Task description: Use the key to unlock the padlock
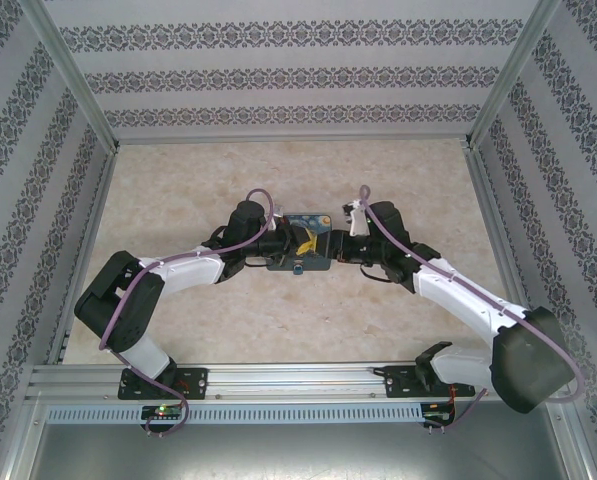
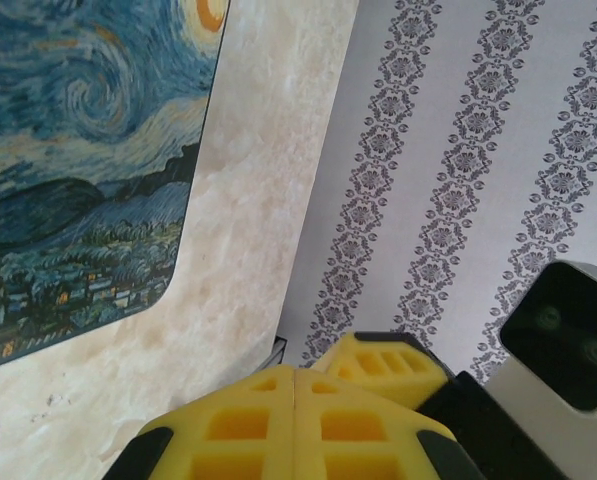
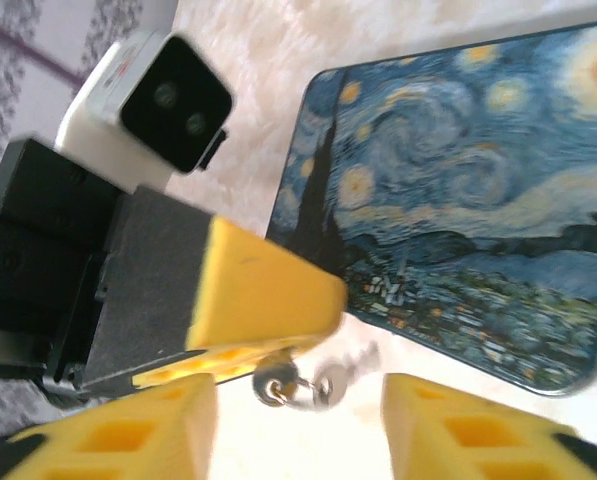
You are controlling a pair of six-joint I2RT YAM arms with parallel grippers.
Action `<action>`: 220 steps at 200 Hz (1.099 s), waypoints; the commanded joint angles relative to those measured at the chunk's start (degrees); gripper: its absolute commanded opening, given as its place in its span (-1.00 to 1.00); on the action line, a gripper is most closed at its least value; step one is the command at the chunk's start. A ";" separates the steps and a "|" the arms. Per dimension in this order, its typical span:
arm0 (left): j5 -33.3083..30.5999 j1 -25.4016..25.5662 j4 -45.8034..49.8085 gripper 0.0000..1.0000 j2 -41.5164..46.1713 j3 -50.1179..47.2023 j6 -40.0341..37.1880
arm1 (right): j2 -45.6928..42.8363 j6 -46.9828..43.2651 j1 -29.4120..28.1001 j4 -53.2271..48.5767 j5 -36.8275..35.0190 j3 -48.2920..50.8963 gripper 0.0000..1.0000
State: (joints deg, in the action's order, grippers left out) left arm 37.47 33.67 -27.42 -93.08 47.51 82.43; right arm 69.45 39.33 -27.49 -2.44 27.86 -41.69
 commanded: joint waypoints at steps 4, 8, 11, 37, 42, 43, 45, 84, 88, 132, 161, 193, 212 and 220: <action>-1.48 -0.08 -0.56 -1.00 0.90 1.95 -8.22 | -3.68 3.53 3.27 2.78 -0.18 2.19 0.09; -1.59 -0.22 -0.75 -1.00 1.16 2.12 -9.55 | -4.03 3.98 3.72 3.22 0.13 2.38 0.09; -1.61 -0.30 -0.83 -1.00 1.29 2.29 -10.48 | -4.16 4.33 3.94 3.61 0.32 2.52 0.09; -2.12 -0.93 -1.24 -1.00 2.80 3.68 -18.08 | -4.52 7.46 5.31 7.56 1.73 3.11 0.10; -2.37 -0.97 -1.01 -1.00 3.02 4.04 -19.77 | -4.27 7.98 5.41 8.52 1.99 3.19 0.10; -2.43 -0.93 -0.95 -1.00 3.09 4.15 -20.08 | -4.21 8.10 5.42 8.73 2.05 3.15 0.10; -2.59 -0.96 -0.90 -1.00 3.15 4.30 -20.64 | -4.08 8.23 5.47 9.02 2.19 3.12 0.10; -5.06 -1.44 -4.01 -1.00 3.05 5.40 -25.99 | -0.31 13.13 5.68 20.35 4.17 3.91 0.09; -5.25 -1.56 -4.96 -1.00 2.80 5.32 -25.64 | 0.22 13.83 5.69 21.97 4.48 4.03 0.08; -7.05 -2.03 -19.56 -1.00 -0.68 3.13 -17.00 | 5.01 18.44 5.67 35.65 6.42 5.37 0.04; -7.88 -2.02 -23.03 -1.00 -2.01 2.75 -14.11 | 6.52 19.54 5.67 39.15 7.56 5.32 0.01; -8.88 -2.00 -23.74 -1.00 -2.63 2.26 -13.00 | 7.26 20.21 5.68 40.93 8.63 5.39 -0.06; -9.33 -1.97 -24.25 -1.00 -2.85 2.15 -12.26 | 7.95 20.85 5.66 42.23 9.14 5.74 -0.10; -9.31 -2.03 -24.32 -1.00 -2.98 2.10 -11.88 | 8.28 21.05 5.69 42.69 9.32 5.90 -0.11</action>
State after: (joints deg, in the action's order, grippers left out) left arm 29.26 32.12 -46.54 -95.55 50.28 68.69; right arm 76.62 59.07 -22.24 35.31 35.18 -36.62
